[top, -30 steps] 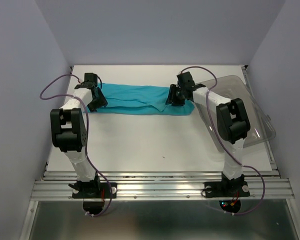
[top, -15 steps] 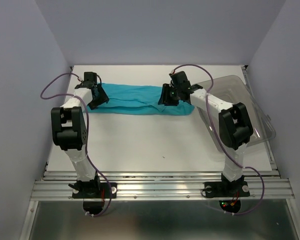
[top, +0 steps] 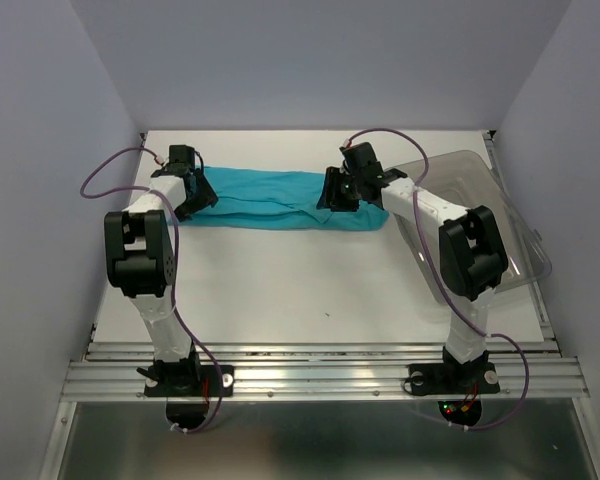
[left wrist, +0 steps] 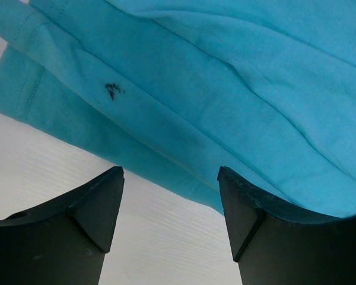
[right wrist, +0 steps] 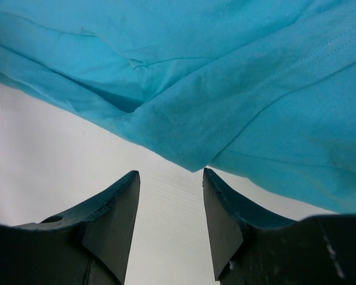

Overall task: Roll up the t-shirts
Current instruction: Fold the T-shirt at the center of the board.

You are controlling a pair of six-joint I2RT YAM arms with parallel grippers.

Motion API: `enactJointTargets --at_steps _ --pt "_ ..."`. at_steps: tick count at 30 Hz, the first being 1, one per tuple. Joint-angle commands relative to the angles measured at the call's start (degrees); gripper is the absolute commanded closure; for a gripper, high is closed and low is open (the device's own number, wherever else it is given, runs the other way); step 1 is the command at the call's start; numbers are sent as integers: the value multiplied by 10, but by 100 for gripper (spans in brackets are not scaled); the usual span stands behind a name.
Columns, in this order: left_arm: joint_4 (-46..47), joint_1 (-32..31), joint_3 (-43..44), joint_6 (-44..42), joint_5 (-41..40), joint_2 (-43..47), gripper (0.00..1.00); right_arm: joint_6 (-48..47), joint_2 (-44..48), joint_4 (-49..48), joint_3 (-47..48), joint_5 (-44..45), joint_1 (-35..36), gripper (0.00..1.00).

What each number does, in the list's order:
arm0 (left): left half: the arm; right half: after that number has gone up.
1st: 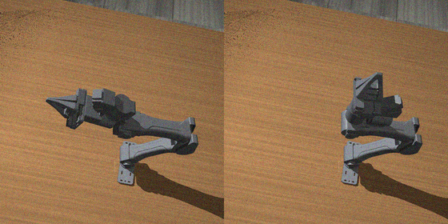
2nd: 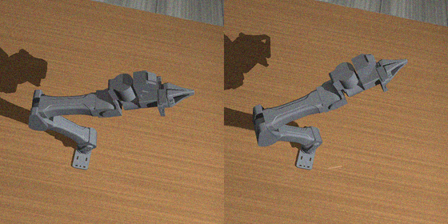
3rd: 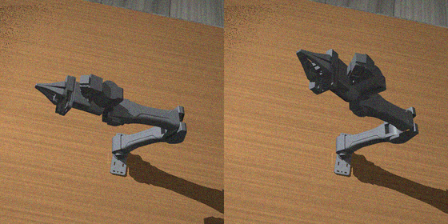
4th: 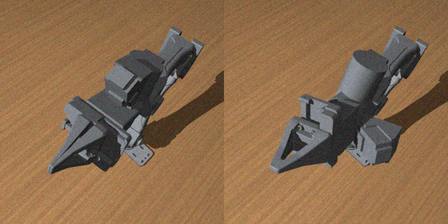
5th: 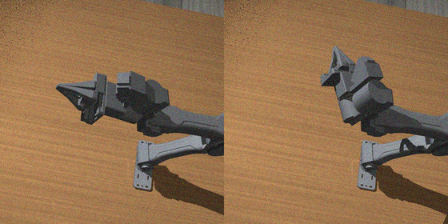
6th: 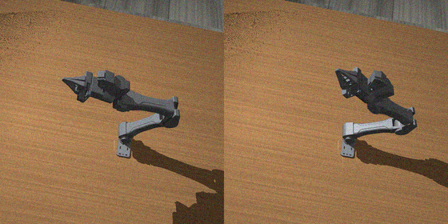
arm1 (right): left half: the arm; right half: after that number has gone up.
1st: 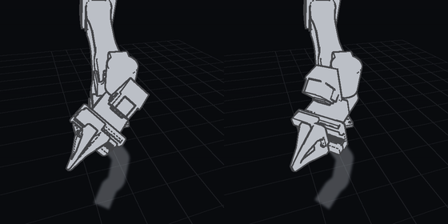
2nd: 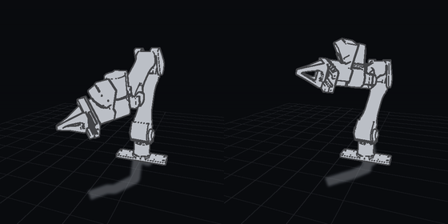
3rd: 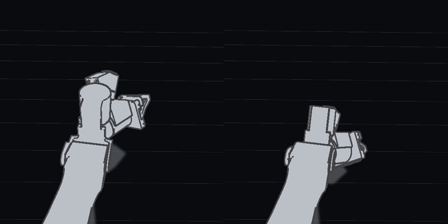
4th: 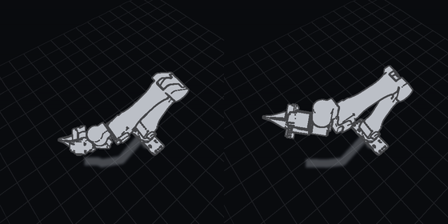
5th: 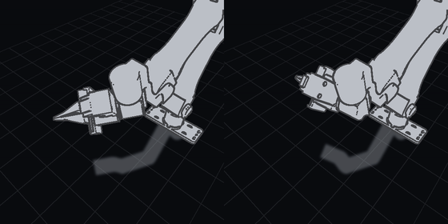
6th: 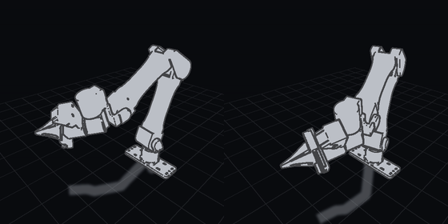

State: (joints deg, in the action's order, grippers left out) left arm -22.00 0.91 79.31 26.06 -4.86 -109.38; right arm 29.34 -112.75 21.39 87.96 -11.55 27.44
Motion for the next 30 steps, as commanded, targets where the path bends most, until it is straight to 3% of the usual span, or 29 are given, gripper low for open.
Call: enactJointTargets --at_steps 1,15,23,26,30 --pt "13 7 30 2 -17 -14 26 -9 23 -15 -3 9 -2 47" --pt "7 18 116 -2 3 -67 30 -9 24 -12 -3 15 -2 47" --pt "-30 23 240 -19 4 -151 31 -5 20 -11 -3 14 -2 47" --pt "-36 28 254 -24 -3 -146 32 3 10 -11 0 11 -2 39" --pt "-31 29 244 -24 -9 -107 32 26 -11 -18 4 21 -2 38"
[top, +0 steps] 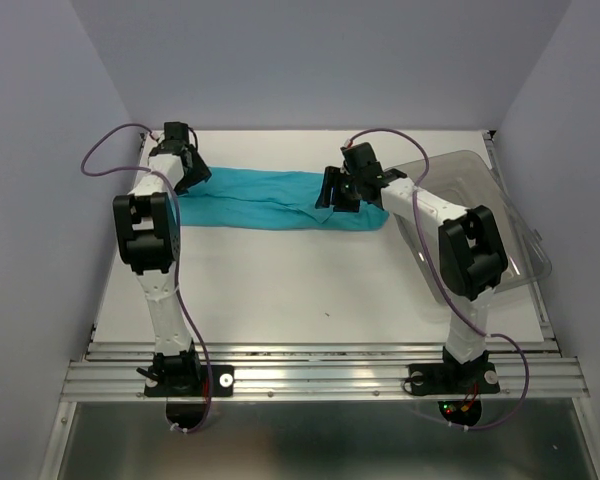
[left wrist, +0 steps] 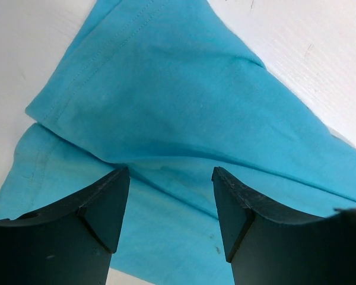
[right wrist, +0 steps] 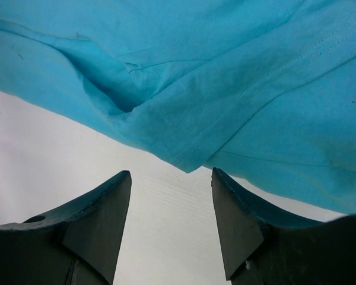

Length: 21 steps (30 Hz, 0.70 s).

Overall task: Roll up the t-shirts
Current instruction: Fold the T-shirt at the center of the board.

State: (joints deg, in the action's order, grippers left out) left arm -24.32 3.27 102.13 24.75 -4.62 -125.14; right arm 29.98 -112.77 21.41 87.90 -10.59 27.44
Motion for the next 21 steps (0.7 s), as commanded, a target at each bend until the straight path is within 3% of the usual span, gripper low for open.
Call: enactJointTargets --at_steps 1,11,21 --pt "-5 5 4 -10 -12 70 31 24 -15 -21 5 11 -2 37" --pt "21 5 -107 1 11 176 31 74 -61 -58 12 -8 -7 37" --pt "23 4 -141 -1 18 192 32 95 -87 -85 18 -9 -7 40"
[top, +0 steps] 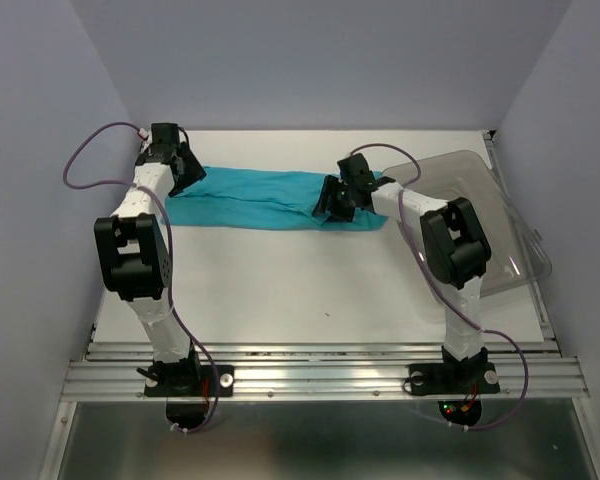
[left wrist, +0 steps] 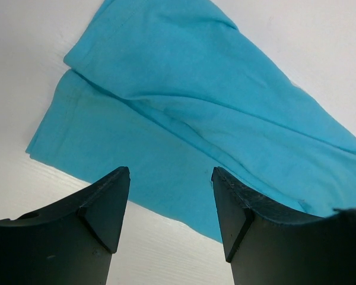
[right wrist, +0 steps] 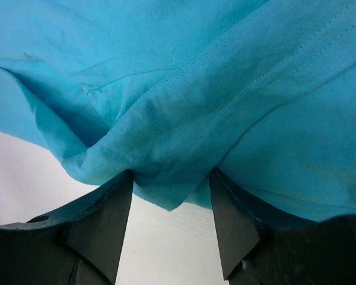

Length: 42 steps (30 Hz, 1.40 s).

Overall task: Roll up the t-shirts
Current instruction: Fold the T-shirt at the center of the board.

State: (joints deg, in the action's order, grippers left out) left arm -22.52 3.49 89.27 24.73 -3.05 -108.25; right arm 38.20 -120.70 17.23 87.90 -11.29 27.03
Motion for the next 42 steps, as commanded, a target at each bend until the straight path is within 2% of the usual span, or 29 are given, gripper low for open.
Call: enactJointTargets --at_steps 1,5,8,9,13,17,26,31,34,36,37,38,39,41,42 --pt "5 2 -13 -2 2 24 32 12 -8 -45 18 2 -3 42" --pt "4 2 -17 -5 1 26 32 11 -15 -46 33 7 -3 51" --pt "2 2 -17 -6 -1 26 32 14 -25 -46 43 6 -3 65" --pt "2 2 -18 -6 -2 26 32 15 -27 -46 45 7 -3 72" --pt "-1 2 -17 -8 -2 26 32 15 -27 -48 50 15 -3 87" --pt "-2 2 -16 -10 1 23 32 11 -27 -55 65 25 -3 89" --pt "-6 2 -15 -13 1 18 32 8 -49 -55 110 44 -3 86" --pt "-7 1 -14 -14 3 17 32 10 -71 -55 142 42 -3 97" --pt "-6 0 -14 -14 8 15 32 4 -91 -73 169 46 -3 98" --pt "-8 -1 -13 -14 12 11 31 2 -109 -93 188 50 -3 98" --pt "-9 -2 -14 -14 13 8 32 0 -119 -95 216 52 -3 95" --pt "-9 -5 -15 -14 13 8 31 -3 -139 -97 231 52 -3 87" --pt "-9 -5 -16 -14 14 7 32 -4 -149 -97 247 52 -3 87" --pt "-9 -9 -19 -14 15 5 32 -7 -165 -97 274 48 -3 68" --pt "-10 -12 -20 -14 15 4 31 -10 -176 -97 297 45 -3 45"
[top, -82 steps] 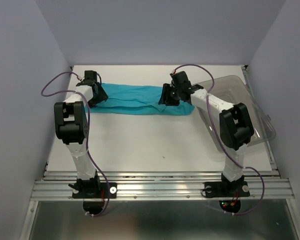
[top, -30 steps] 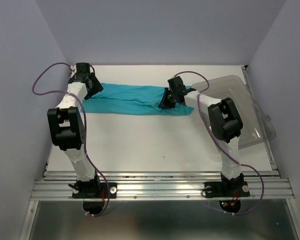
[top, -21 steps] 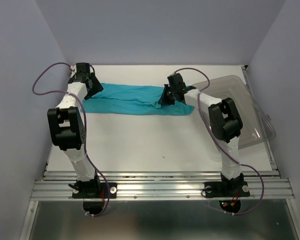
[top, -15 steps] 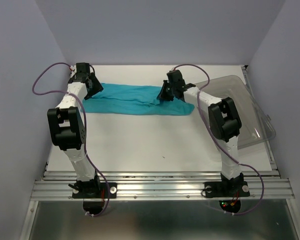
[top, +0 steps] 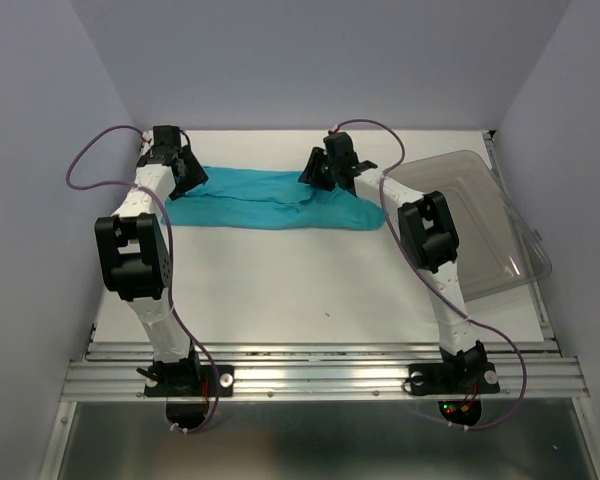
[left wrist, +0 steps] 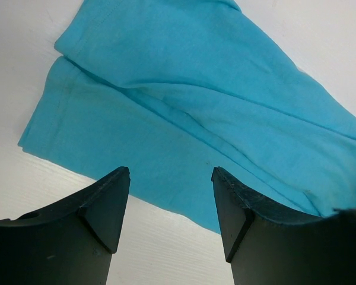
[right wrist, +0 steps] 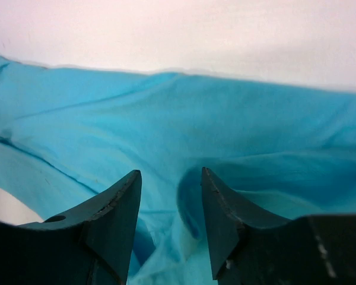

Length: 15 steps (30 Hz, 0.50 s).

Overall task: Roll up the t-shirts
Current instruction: Fold the T-shirt at the center of the board.

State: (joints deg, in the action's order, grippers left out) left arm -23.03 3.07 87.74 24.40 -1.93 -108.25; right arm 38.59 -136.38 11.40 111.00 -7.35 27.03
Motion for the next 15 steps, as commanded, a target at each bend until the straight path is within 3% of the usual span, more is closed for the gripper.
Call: enactJointTargets --at_steps 1,6,15 --pt "-5 -10 -6 -10 4 4 32 -18 -24 -38 76 3 -3 44" --pt "-8 -17 -9 -12 1 1 32 -43 -21 -37 93 1 -8 42" --pt "-10 -27 -4 -7 -3 0 32 -57 89 -25 -57 -16 -19 47"
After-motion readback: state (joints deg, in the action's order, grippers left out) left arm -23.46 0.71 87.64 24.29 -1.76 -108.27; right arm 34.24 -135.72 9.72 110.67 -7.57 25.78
